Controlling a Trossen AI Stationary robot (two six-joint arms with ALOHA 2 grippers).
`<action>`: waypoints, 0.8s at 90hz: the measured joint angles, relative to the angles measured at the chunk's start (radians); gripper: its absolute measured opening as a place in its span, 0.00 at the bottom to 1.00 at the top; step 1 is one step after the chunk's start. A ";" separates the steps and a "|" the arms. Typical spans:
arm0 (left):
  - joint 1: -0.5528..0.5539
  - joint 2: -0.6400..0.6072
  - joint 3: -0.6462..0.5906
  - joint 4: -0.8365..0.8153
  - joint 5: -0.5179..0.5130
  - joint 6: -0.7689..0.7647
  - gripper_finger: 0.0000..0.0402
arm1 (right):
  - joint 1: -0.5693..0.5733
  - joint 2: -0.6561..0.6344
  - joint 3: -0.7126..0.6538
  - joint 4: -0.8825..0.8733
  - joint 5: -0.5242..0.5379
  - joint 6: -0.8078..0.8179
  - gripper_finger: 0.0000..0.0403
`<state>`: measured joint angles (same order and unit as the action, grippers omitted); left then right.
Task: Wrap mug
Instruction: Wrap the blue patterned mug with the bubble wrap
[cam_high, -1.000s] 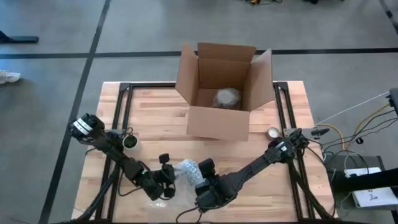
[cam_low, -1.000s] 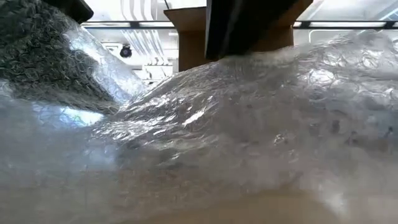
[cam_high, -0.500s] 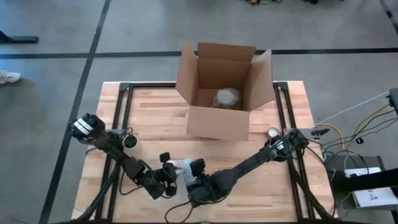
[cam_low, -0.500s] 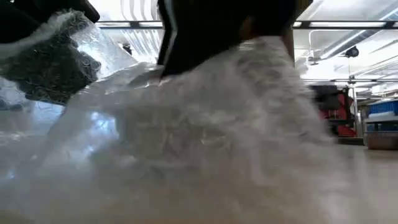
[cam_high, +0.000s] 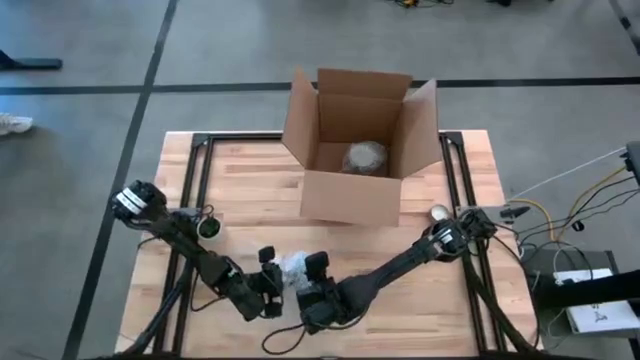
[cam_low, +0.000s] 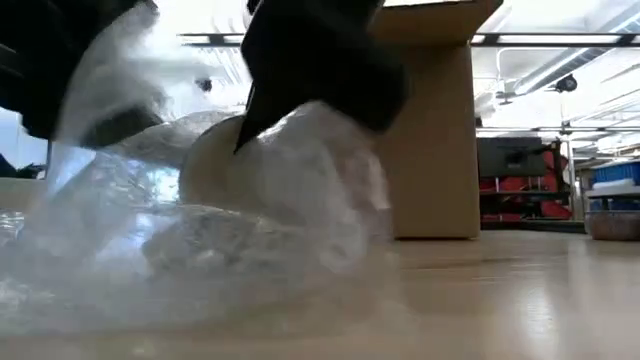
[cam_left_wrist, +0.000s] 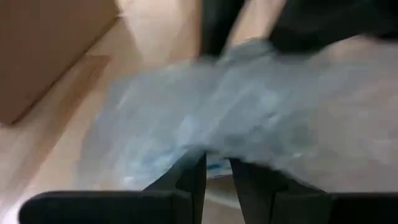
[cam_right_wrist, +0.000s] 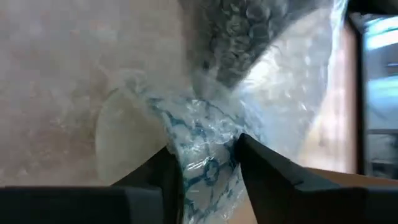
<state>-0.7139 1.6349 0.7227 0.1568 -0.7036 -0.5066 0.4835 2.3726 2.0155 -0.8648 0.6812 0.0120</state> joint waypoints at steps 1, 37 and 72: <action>0.000 -0.002 0.000 0.000 0.007 0.001 0.15 | 0.001 0.002 0.000 0.000 0.006 -0.005 0.27; -0.070 -0.200 0.000 -0.388 0.300 -0.131 0.15 | 0.013 0.011 -0.001 0.011 0.087 -0.124 0.07; -0.165 -0.590 0.000 -0.496 -0.302 0.045 0.15 | 0.015 0.011 -0.007 0.013 0.088 -0.136 0.07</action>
<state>-0.8793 1.0447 0.7231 -0.3390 -1.0060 -0.4612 0.4984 2.3840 2.0085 -0.8516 0.7689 -0.1242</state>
